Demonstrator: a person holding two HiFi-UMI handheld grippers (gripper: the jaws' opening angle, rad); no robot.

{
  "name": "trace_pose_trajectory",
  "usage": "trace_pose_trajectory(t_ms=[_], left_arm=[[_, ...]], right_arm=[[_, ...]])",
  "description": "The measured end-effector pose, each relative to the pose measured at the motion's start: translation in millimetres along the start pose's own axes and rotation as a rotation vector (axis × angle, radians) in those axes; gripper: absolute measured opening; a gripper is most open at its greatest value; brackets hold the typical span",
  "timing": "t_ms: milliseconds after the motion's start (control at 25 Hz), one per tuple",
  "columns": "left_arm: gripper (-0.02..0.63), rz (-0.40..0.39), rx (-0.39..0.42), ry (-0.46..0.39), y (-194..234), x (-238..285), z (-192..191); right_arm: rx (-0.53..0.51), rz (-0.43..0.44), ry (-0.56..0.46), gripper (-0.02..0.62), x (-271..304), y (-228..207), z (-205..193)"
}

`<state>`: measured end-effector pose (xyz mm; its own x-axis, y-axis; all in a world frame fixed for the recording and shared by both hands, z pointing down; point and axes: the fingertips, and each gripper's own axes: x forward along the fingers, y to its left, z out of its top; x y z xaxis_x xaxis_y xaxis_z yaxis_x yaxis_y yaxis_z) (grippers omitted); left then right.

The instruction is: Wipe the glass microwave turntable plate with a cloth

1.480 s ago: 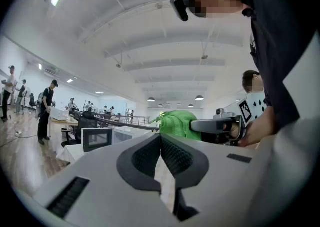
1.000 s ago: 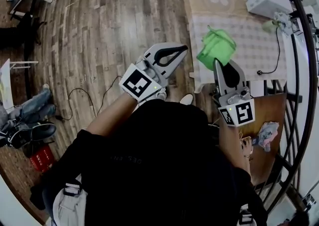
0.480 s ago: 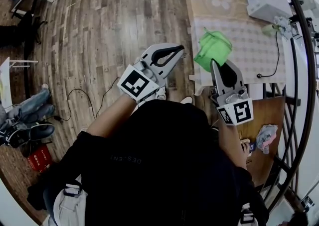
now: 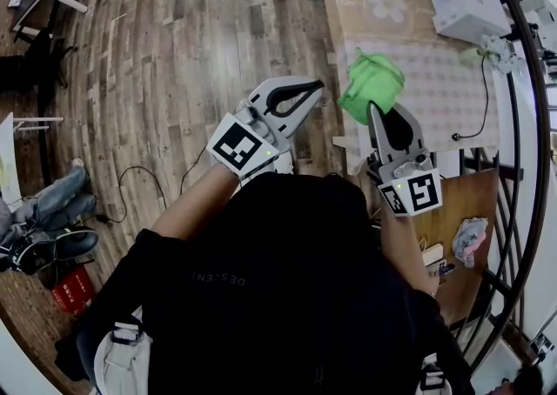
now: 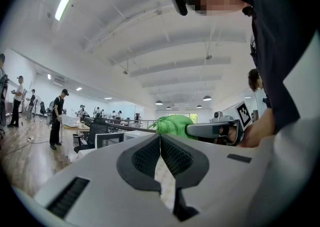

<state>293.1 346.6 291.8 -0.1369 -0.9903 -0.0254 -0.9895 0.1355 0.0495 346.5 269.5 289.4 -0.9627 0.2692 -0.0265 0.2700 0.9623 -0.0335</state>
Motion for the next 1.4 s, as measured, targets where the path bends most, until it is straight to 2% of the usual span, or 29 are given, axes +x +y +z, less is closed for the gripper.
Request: trace_pose_trajectory(t_ms=[240, 480, 1040, 1400], left_arm=[[0.021, -0.003, -0.013, 0.000, 22, -4, -2], [0.021, -0.011, -0.017, 0.019, 36, 15, -10], [0.021, -0.034, -0.012, 0.055, 85, 124, -6], [0.021, -0.061, 0.020, 0.084, 104, 184, -1]], right_arm=[[0.006, -0.019, 0.005, 0.054, 18, 2, -5], [0.024, -0.031, 0.013, 0.054, 28, -19, -13], [0.038, -0.048, 0.011, 0.055, 63, -128, -16], [0.067, -0.065, 0.006, 0.055, 69, -176, -18]])
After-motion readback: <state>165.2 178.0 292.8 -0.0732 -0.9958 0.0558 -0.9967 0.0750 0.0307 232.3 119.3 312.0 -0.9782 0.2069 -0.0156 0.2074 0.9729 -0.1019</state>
